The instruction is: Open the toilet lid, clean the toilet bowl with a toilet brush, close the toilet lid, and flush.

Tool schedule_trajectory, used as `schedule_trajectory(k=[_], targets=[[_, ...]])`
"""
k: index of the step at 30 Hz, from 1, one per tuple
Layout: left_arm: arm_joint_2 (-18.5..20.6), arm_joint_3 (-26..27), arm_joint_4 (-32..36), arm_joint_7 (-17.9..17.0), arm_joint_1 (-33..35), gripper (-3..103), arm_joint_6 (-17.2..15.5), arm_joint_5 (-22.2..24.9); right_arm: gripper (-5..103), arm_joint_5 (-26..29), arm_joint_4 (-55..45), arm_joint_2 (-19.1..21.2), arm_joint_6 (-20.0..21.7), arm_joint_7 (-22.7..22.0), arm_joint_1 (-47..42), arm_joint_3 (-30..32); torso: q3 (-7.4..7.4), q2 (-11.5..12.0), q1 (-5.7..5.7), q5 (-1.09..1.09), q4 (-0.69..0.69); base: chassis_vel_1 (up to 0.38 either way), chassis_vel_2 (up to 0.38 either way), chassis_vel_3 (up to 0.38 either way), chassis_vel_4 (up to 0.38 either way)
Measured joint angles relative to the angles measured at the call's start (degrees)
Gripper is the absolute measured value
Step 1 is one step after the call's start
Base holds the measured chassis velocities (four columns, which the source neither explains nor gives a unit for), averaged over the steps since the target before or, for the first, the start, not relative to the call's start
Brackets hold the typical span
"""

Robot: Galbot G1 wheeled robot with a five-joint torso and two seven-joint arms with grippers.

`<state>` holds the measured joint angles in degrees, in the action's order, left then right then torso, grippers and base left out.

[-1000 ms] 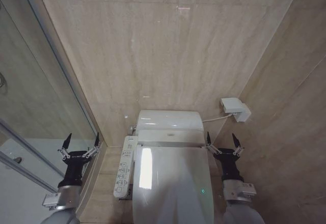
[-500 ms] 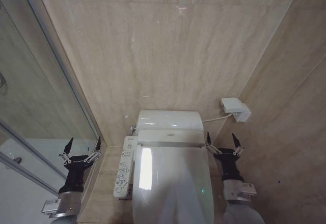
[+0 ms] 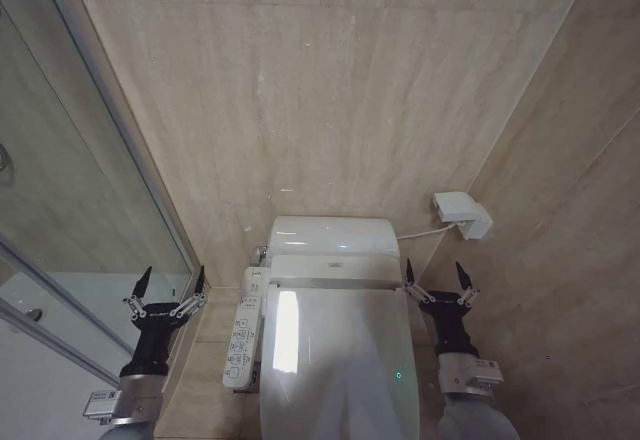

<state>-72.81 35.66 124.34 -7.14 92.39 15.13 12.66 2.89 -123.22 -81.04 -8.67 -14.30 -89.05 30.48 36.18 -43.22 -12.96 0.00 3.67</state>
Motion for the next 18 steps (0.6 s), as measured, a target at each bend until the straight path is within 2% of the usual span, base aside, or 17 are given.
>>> schedule_trajectory(k=[18], targets=[[-0.8,-1.0,0.7,-0.4,1.0,100,-0.1,-1.7,100,0.0,0.0,0.0,0.0,0.0,0.0,0.0,0.00,0.0,0.00,0.00,0.00,0.000,0.000,0.000,0.000]])
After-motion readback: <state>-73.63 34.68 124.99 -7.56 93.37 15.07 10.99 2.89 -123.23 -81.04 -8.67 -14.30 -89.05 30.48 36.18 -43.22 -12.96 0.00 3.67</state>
